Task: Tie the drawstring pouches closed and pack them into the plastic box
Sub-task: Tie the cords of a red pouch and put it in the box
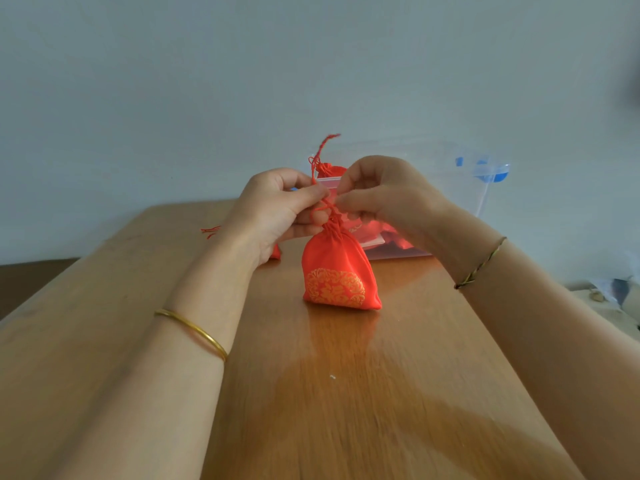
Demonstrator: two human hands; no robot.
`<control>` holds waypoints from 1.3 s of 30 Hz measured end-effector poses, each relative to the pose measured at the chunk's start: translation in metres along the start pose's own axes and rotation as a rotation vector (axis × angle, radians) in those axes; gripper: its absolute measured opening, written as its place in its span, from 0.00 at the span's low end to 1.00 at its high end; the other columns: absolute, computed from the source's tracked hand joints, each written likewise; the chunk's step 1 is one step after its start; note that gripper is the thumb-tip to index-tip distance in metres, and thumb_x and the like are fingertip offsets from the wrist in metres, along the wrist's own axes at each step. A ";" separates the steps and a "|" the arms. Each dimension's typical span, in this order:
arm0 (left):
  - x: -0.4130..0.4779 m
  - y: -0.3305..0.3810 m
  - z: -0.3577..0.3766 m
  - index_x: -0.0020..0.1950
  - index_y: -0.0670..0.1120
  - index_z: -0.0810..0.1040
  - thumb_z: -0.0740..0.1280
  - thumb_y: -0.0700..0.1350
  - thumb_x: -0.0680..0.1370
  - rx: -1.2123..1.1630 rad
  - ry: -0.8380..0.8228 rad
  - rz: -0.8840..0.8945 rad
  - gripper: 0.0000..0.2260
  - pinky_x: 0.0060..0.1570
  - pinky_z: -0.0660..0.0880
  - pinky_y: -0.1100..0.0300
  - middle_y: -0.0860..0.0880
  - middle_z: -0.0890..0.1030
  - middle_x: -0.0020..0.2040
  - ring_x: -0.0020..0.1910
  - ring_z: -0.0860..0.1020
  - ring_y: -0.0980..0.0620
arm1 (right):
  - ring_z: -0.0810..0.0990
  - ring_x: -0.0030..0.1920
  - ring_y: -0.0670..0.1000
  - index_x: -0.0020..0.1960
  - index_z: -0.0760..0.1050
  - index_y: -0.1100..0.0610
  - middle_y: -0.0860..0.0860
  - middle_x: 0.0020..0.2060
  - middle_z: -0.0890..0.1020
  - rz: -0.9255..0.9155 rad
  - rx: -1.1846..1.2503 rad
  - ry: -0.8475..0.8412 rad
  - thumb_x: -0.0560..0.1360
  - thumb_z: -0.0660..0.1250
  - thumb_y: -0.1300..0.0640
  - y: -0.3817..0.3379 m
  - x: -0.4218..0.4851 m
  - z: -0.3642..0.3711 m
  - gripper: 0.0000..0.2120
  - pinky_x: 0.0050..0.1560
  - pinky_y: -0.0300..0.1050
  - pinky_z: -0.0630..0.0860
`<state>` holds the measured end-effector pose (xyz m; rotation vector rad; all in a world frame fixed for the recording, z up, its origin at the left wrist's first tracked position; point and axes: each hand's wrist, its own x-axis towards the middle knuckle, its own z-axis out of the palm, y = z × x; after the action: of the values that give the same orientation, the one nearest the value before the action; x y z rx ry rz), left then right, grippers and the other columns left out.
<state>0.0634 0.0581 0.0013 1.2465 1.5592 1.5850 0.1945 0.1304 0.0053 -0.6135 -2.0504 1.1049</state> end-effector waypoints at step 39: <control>0.002 0.004 0.001 0.42 0.50 0.81 0.74 0.43 0.69 0.779 0.180 0.444 0.05 0.46 0.65 0.65 0.52 0.68 0.47 0.45 0.71 0.54 | 0.65 0.26 0.45 0.37 0.75 0.61 0.52 0.28 0.71 0.337 0.416 -0.020 0.73 0.67 0.64 0.013 0.008 0.002 0.06 0.25 0.35 0.62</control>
<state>0.0644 0.0603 0.0057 2.0149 2.2509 1.3924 0.1886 0.1418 -0.0031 -0.7474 -1.6923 1.6814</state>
